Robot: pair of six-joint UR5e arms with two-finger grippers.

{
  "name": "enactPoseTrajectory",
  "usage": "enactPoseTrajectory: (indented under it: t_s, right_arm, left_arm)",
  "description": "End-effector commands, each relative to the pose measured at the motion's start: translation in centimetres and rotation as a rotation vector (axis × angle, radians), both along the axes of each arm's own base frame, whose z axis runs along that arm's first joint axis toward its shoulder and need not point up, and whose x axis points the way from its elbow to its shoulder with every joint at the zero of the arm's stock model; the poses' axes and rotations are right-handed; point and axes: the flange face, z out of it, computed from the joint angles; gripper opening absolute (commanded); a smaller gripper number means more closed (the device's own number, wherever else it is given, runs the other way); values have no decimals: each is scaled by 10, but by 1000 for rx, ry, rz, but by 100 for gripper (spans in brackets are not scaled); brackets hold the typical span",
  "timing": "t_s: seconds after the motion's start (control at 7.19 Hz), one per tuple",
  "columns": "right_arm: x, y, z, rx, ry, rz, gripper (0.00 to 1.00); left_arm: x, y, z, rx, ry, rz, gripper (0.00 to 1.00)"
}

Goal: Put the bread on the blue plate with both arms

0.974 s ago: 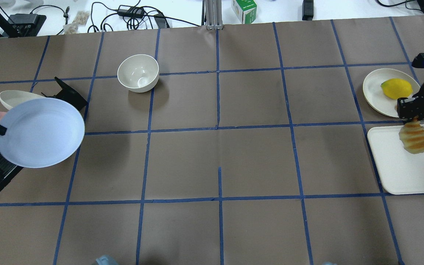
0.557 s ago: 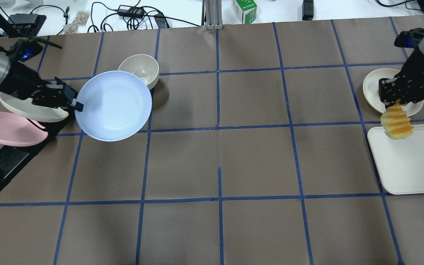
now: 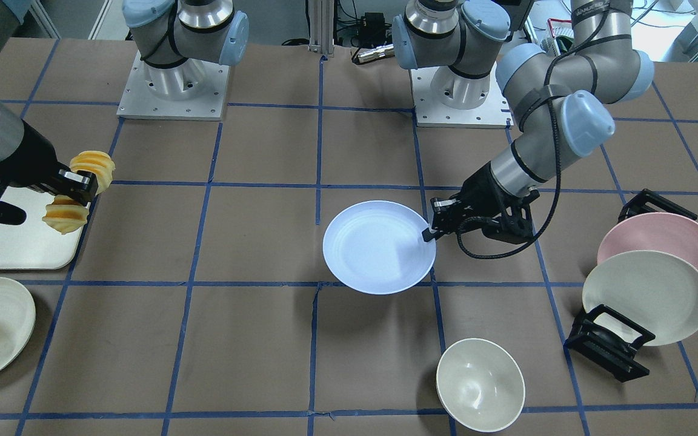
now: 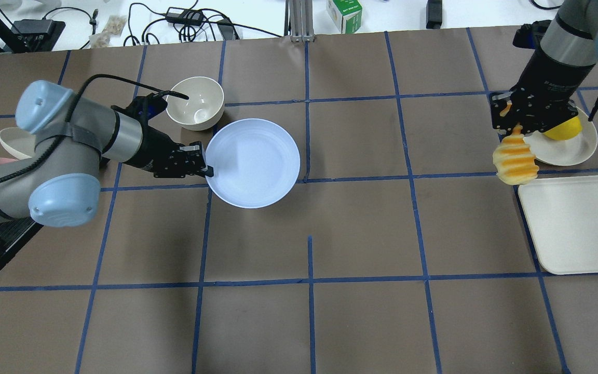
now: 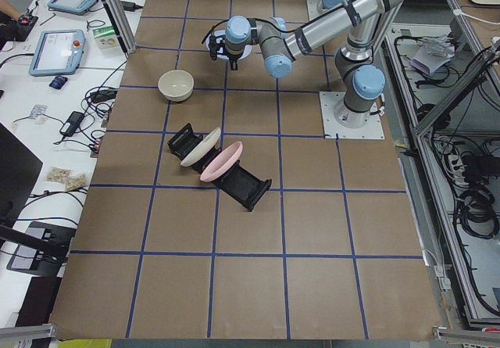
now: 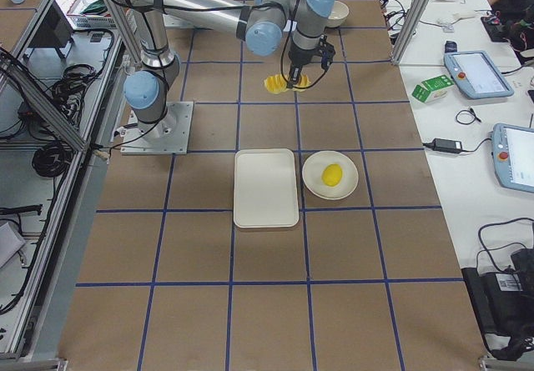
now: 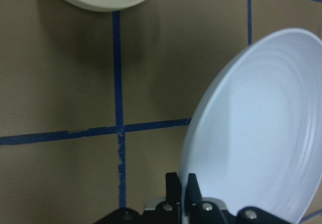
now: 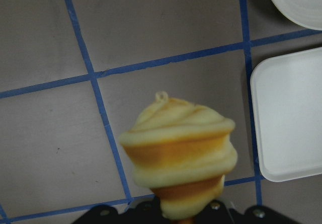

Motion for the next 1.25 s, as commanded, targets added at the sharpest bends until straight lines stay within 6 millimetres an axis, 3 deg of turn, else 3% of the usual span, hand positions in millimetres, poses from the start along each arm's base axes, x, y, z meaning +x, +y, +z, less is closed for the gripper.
enactPoseTrajectory:
  t_s: [0.0,0.28,0.56,0.83,0.97,1.11]
  right_arm:
    - [31,3,3,-2,6,18,0]
    - [37,3,2,0,11,-11,0]
    - [63,5,1,-4,-19,2,0]
    - [94,5,-3,-9,-34,-14,0]
    - [99,-3,-10,-30,-36,-1,0]
    - [116,-9,-21,-41,-59,20,0]
  left_arm:
    - [-40,10,-27,124,11,62,0]
    - [-72,9,-51,157,5,92,0]
    - [-83,12,-73,193,-5,89,0]
    - [-91,11,-83,178,1,94,0]
    - [-92,11,-86,185,2,97,0]
    - [-91,12,-88,186,-6,96,79]
